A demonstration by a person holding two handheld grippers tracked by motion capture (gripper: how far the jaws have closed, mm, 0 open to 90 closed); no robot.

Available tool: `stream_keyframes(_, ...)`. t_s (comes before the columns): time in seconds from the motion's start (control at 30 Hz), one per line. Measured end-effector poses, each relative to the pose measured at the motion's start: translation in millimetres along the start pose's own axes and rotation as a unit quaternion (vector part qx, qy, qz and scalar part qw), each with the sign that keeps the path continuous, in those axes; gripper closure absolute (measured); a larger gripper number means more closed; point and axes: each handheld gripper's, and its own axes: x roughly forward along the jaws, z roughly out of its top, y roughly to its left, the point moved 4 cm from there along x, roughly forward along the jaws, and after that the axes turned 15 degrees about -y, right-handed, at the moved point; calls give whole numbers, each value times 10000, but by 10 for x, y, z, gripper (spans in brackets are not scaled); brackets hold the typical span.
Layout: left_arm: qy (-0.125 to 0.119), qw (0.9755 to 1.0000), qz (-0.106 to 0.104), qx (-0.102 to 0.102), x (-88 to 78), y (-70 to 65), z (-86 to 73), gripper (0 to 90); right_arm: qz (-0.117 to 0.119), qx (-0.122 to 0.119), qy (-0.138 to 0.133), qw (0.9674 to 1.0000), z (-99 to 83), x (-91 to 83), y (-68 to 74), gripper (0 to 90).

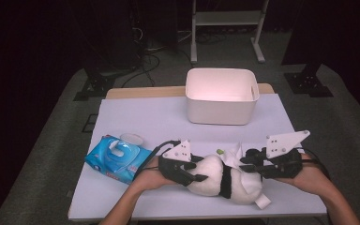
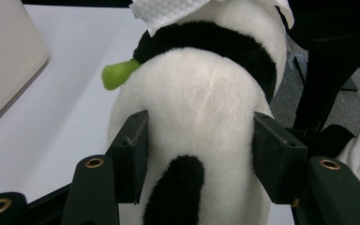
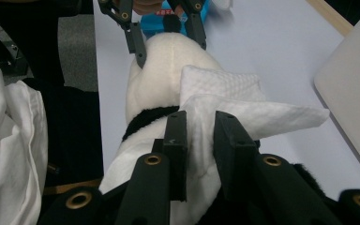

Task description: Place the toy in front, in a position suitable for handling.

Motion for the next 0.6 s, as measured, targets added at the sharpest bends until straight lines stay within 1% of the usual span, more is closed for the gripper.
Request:
stream_keyframes(0.17, 13, 10000, -10, 6, -1, 1, 3, 420, 6, -13, -33, 10000, 3, -57, 7, 703)
stream_keyframes(0.3, 17, 10000, -9, -3, -1, 5, 4, 416, 98, -32, -135, 9999, 16, -106, -4, 690)
stream_keyframes(0.4, 19, 10000, -13, -1, -1, 6, 5, 413, 130, 1, -118, 9998, 0, -124, -34, 674)
stream_keyframes(0.47, 22, 10000, -20, 2, -1, 5, 5, 412, 209, 29, -97, 9997, -24, -116, -48, 666)
stream_keyframes(0.53, 29, 10000, -26, 5, 0, 5, 7, 411, 297, -11, -81, 9995, -48, -88, -56, 664)
stream_keyframes(0.6, 38, 10000, -31, 14, 1, 4, 8, 410, 325, -127, -78, 9994, -60, -53, -50, 666)
